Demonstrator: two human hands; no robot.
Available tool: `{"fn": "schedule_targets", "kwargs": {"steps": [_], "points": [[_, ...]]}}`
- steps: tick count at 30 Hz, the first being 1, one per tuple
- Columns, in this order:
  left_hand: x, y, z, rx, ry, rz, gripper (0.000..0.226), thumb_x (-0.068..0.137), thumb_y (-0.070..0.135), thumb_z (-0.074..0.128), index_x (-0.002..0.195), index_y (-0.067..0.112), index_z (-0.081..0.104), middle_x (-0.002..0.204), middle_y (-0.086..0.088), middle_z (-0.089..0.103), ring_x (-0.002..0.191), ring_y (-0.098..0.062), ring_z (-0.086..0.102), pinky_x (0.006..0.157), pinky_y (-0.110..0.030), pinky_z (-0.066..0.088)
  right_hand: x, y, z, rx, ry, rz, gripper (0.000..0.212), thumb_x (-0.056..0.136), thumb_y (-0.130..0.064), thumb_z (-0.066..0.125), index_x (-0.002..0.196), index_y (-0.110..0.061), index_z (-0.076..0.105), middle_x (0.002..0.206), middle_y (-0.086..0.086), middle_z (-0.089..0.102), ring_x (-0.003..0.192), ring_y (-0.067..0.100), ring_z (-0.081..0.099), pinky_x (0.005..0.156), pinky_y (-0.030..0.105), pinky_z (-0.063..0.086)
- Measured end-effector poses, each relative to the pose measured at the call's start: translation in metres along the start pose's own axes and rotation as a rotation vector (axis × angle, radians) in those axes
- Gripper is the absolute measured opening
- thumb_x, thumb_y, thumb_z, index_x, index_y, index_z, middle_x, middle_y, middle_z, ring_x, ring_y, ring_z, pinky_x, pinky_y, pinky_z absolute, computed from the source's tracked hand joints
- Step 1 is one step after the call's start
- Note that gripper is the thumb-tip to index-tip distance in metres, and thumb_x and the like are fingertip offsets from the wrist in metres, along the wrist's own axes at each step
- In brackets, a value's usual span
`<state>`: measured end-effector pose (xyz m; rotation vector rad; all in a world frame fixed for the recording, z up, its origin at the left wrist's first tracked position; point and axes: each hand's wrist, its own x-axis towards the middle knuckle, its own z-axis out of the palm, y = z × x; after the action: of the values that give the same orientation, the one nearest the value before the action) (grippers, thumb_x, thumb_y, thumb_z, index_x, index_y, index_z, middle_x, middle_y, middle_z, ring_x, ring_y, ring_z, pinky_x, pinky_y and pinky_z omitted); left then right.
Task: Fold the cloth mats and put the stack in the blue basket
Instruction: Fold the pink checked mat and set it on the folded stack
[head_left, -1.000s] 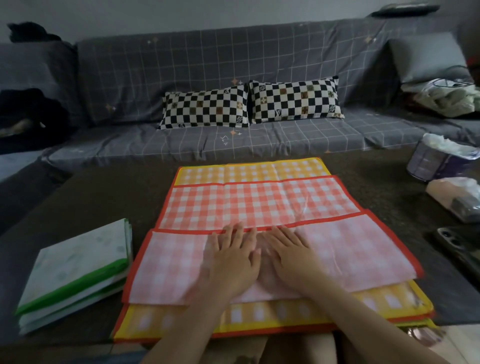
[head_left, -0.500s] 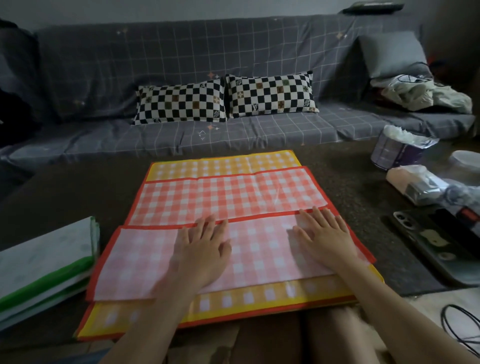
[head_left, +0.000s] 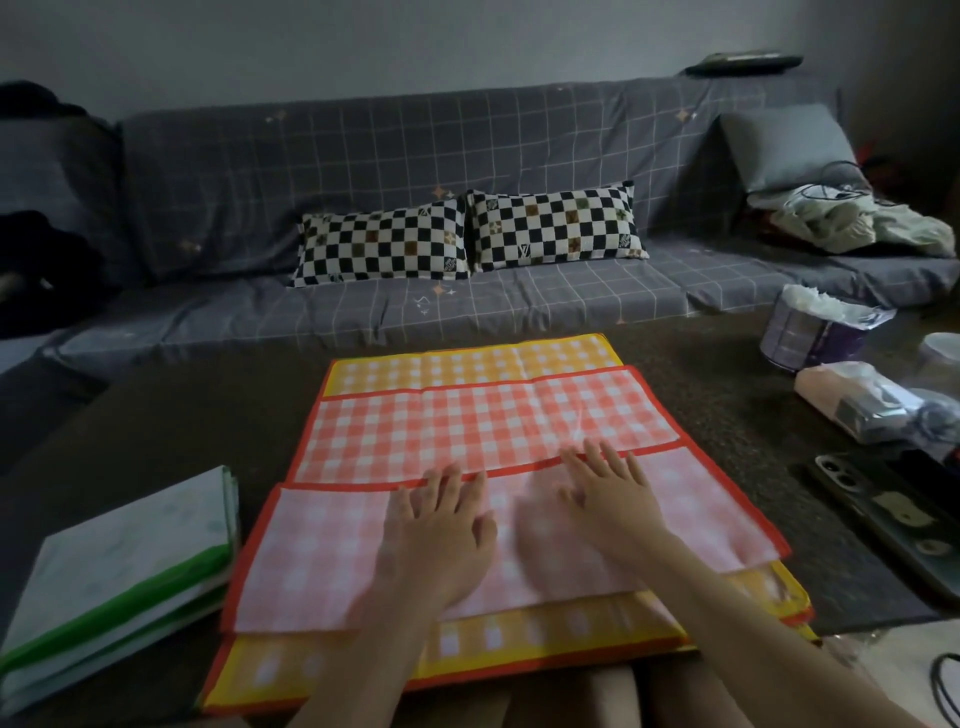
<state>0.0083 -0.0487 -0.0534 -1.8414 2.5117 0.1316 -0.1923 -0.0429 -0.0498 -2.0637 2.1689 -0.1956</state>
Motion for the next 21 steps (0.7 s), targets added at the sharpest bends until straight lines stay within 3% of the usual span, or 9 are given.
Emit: {"fn": "schedule_targets", "kwargs": {"steps": [10,16,21], "points": [[-0.003,-0.027,0.005,-0.048,0.001,0.035,0.057,0.098,0.053,0.012,0.151,0.036,-0.001,0.16,0.007,-0.008,0.146,-0.016,-0.015,0.115,-0.051,-0.01,0.005,-0.031,0.024,-0.059,-0.001,-0.103,0.058,0.096,-0.054,0.012,0.15,-0.035,0.003,0.159,-0.005,-0.003,0.146,0.017,-0.007,0.12,0.038,-0.002],[-0.021,-0.092,-0.001,-0.018,-0.03,-0.118,0.06,0.094,0.061,0.012,0.149,0.042,-0.004,0.16,0.009,-0.008,0.146,-0.016,-0.015,0.116,-0.054,-0.006,0.005,-0.031,0.025,-0.084,0.0,-0.087,0.059,0.094,-0.056,0.009,0.149,-0.035,0.002,0.159,-0.007,-0.002,0.146,0.016,-0.006,0.12,0.037,-0.001],[-0.025,-0.105,-0.004,-0.027,-0.034,-0.147,0.061,0.094,0.062,0.01,0.149,0.04,-0.007,0.16,0.007,-0.01,0.146,-0.018,-0.016,0.116,-0.057,-0.005,0.005,-0.032,0.024,-0.113,-0.028,-0.079,0.06,0.093,-0.057,0.006,0.149,-0.035,-0.002,0.159,-0.006,-0.005,0.146,0.016,-0.008,0.12,0.037,-0.003]]}}
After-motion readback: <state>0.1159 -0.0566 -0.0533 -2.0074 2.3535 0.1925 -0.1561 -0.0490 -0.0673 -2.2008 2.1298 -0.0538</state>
